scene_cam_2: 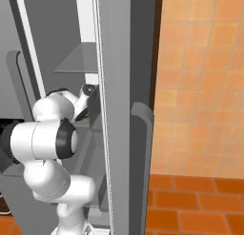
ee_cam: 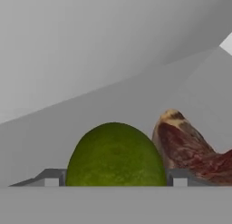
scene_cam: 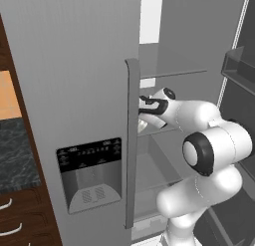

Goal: Place one lime and one steak in each tupperware on the nearby counter, to pack two identical lunches.

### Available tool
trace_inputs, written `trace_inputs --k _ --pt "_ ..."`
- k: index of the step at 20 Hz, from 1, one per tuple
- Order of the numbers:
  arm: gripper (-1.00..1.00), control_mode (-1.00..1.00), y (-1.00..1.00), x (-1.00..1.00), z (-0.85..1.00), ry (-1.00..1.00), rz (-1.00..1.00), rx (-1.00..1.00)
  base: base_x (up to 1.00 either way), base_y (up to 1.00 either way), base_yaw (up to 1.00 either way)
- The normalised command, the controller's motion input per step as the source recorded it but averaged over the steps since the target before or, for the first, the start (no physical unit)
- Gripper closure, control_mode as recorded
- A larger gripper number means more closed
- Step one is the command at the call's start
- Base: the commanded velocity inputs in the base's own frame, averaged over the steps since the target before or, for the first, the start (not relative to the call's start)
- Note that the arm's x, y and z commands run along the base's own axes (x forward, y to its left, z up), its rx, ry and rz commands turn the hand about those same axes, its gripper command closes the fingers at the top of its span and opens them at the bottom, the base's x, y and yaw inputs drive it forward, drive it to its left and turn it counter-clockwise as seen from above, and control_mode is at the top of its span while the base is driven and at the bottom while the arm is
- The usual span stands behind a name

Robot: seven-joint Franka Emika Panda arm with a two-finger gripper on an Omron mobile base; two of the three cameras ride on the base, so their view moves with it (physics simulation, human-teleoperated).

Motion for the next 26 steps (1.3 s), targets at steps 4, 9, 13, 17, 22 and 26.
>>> trace_inputs --k 4,9,13,17,22,26 --pt "1.0 -1.0 -0.17 -0.53 0.57 -0.05 0.0 0.0 0.0 0.0 0.0" --pt "1.0 -1.0 -0.44 -0.82 0.52 -0.01 0.0 0.0 0.0 0.0 0.0" --pt "1.0 -1.0 -0.43 -0.85 0.53 0.0 -0.01 0.0 0.0 0.0 0.0" --pt "1.0 -1.0 -0.29 -0.82 0.44 0.0 -0.1 0.0 0.0 0.0 0.0" --pt "1.0 -1.0 -0.05 -0.6 0.27 0.03 -0.25 0.0 0.0 0.0 0.0" --pt "1.0 -1.0 -0.09 -0.57 0.18 0.13 -0.37 0.0 0.0 0.0 0.0"
